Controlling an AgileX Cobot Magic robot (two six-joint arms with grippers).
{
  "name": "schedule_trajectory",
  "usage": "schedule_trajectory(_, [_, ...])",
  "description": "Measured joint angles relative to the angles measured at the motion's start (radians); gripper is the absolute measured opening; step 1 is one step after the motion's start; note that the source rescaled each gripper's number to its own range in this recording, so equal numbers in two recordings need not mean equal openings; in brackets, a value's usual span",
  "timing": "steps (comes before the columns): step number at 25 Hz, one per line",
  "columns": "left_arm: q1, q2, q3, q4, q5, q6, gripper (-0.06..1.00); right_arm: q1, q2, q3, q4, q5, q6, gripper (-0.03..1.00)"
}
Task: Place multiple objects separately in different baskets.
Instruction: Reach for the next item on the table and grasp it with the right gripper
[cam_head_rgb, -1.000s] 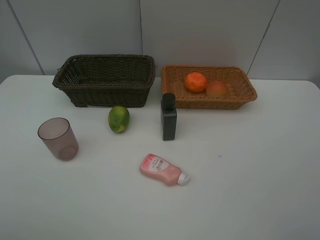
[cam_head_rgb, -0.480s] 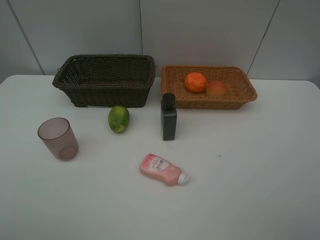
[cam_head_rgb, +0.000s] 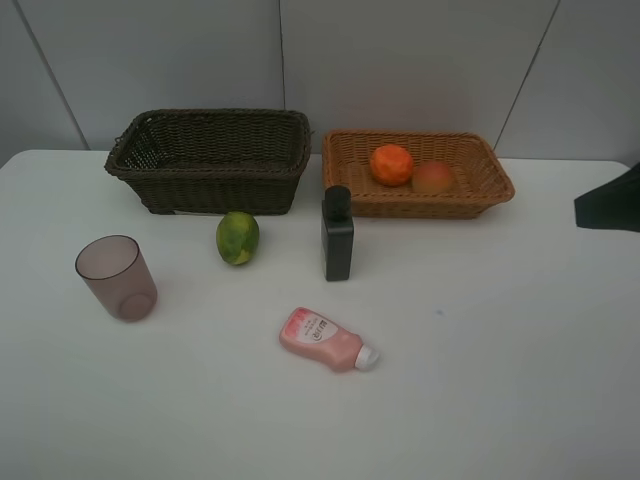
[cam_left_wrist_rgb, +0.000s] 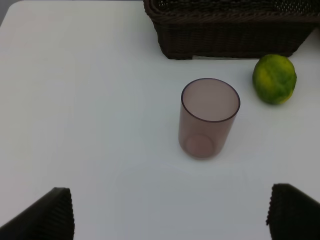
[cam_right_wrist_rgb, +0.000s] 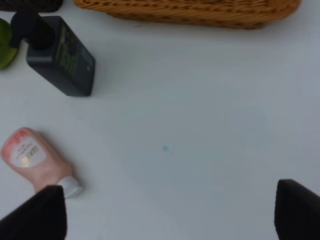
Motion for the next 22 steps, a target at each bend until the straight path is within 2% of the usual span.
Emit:
schedule_trajectory(6, [0.000, 0.000, 0.000, 0.000, 0.000, 0.000, 1.00, 0.211, 0.335, -0.119, 0.016, -0.137, 0.016, 0.84])
schedule_trajectory(11, [0.000, 0.000, 0.000, 0.000, 0.000, 0.000, 1.00, 0.331, 0.641, -0.353, 0.009, -0.150, 0.096, 0.84])
schedule_trajectory(14, [0.000, 0.000, 0.000, 0.000, 0.000, 0.000, 1.00, 0.387, 0.787, -0.507, -0.017, -0.116, 0.141, 0.84])
schedule_trajectory(17, [0.000, 0.000, 0.000, 0.000, 0.000, 0.000, 1.00, 0.426, 0.905, -0.655, -0.063, -0.041, 0.193, 0.84])
schedule_trajectory(22, [0.000, 0.000, 0.000, 0.000, 0.000, 0.000, 1.00, 0.432, 1.061, -0.835, -0.153, 0.080, 0.279, 0.84])
